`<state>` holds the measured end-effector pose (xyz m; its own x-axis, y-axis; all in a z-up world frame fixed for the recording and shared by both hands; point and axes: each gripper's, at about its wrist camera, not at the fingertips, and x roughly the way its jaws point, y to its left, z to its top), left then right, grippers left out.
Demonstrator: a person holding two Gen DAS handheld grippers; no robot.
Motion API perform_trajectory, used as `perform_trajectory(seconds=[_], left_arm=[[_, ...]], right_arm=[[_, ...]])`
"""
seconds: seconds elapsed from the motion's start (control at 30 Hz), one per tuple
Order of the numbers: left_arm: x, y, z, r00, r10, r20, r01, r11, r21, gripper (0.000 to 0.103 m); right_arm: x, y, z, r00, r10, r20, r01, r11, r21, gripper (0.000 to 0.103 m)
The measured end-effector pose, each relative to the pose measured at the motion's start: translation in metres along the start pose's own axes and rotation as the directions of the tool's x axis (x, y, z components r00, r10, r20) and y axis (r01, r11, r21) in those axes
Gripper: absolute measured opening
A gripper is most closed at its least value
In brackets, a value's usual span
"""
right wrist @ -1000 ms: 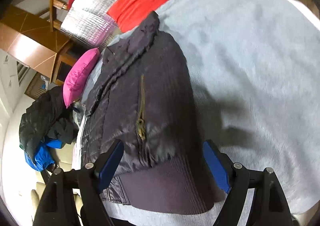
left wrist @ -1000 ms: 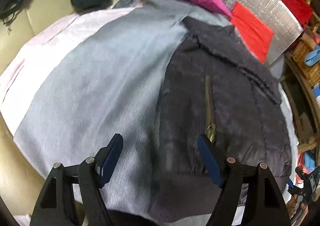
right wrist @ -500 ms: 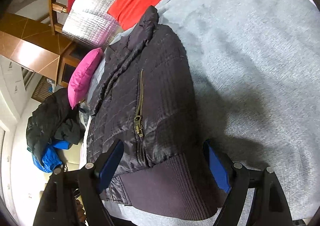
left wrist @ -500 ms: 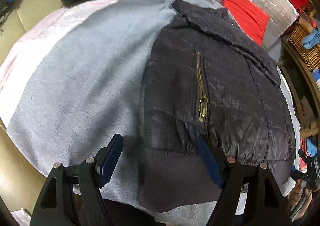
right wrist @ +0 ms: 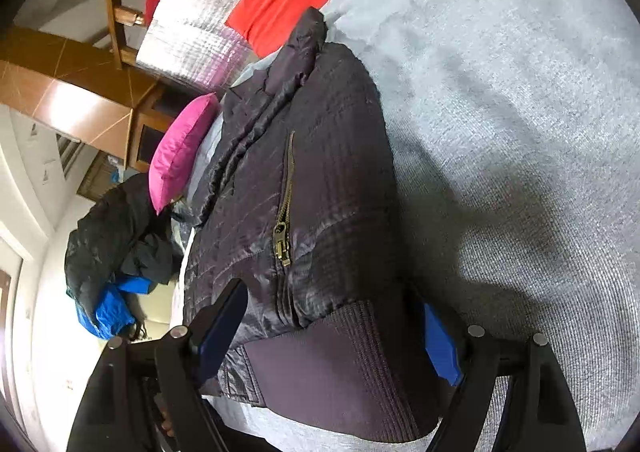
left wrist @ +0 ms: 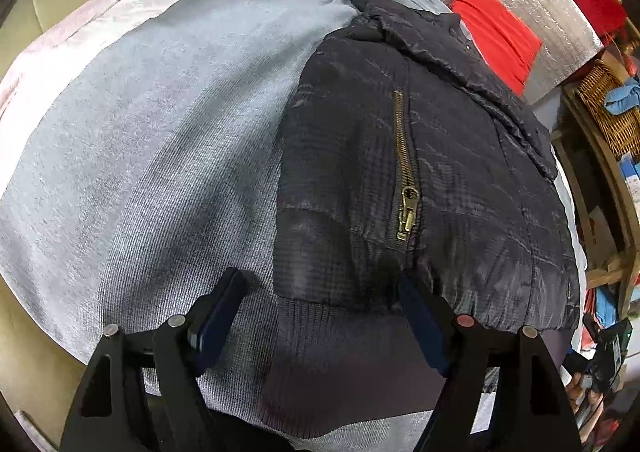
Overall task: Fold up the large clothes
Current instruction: 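Grasp the ribbed jacket hem with both tools side by side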
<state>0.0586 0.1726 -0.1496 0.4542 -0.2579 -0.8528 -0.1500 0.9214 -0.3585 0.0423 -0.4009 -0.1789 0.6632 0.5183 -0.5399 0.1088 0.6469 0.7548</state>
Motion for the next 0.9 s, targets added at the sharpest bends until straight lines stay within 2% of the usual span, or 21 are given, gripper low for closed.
perform_trajectory(seconds=[0.1, 0.23, 0.43, 0.57, 0.67, 0.7, 0.73, 0.77, 0.8, 0.87, 0.9], left_arm=[[-0.001, -0.005, -0.003, 0.999, 0.045, 0.012, -0.046, 0.999, 0.027, 0.082], [0.001, -0.008, -0.001, 0.996, 0.084, 0.01, -0.084, 0.996, 0.035, 0.086], [0.001, -0.006, -0.003, 0.994, 0.111, 0.018, -0.111, 0.993, 0.043, 0.088], [0.003, -0.008, 0.0, 0.993, 0.115, 0.021, -0.116, 0.992, 0.045, 0.088], [0.007, -0.011, 0.002, 0.993, 0.12, 0.023, -0.121, 0.992, 0.047, 0.088], [0.007, -0.013, 0.002, 0.992, 0.122, 0.024, -0.123, 0.991, 0.048, 0.088], [0.007, -0.013, 0.003, 0.992, 0.124, 0.025, -0.126, 0.991, 0.051, 0.088], [0.006, -0.013, 0.002, 0.992, 0.125, 0.027, -0.126, 0.99, 0.055, 0.087], [0.004, -0.014, 0.001, 0.991, 0.127, 0.03, -0.128, 0.99, 0.058, 0.086], [0.003, -0.019, 0.0, 0.993, 0.111, 0.036, -0.114, 0.99, 0.086, 0.068], [0.002, -0.022, -0.001, 0.994, 0.105, 0.04, -0.109, 0.989, 0.099, 0.062]], right_arm=[[0.0, 0.001, 0.0, 1.0, 0.015, -0.007, -0.015, 0.999, -0.028, 0.088], [0.0, -0.005, 0.003, 0.998, 0.048, -0.029, -0.048, 0.999, 0.012, 0.088], [0.003, 0.0, 0.005, 0.998, 0.018, -0.056, -0.018, 1.0, -0.014, 0.088], [0.006, 0.011, 0.002, 0.997, -0.039, -0.071, 0.034, 0.997, -0.063, 0.087], [0.008, 0.02, -0.002, 0.991, -0.115, -0.071, 0.106, 0.987, -0.12, 0.075], [0.008, 0.021, -0.003, 0.989, -0.13, -0.068, 0.121, 0.984, -0.13, 0.067], [0.008, 0.02, -0.003, 0.988, -0.142, -0.067, 0.133, 0.983, -0.125, 0.049], [0.007, 0.017, -0.003, 0.985, -0.159, -0.066, 0.151, 0.982, -0.112, 0.04], [0.006, 0.012, -0.003, 0.986, -0.15, -0.067, 0.144, 0.985, -0.092, 0.038], [0.004, 0.008, -0.002, 0.989, -0.131, -0.065, 0.126, 0.989, -0.075, 0.035], [0.003, 0.009, -0.003, 0.989, -0.133, -0.064, 0.127, 0.988, -0.082, 0.035]])
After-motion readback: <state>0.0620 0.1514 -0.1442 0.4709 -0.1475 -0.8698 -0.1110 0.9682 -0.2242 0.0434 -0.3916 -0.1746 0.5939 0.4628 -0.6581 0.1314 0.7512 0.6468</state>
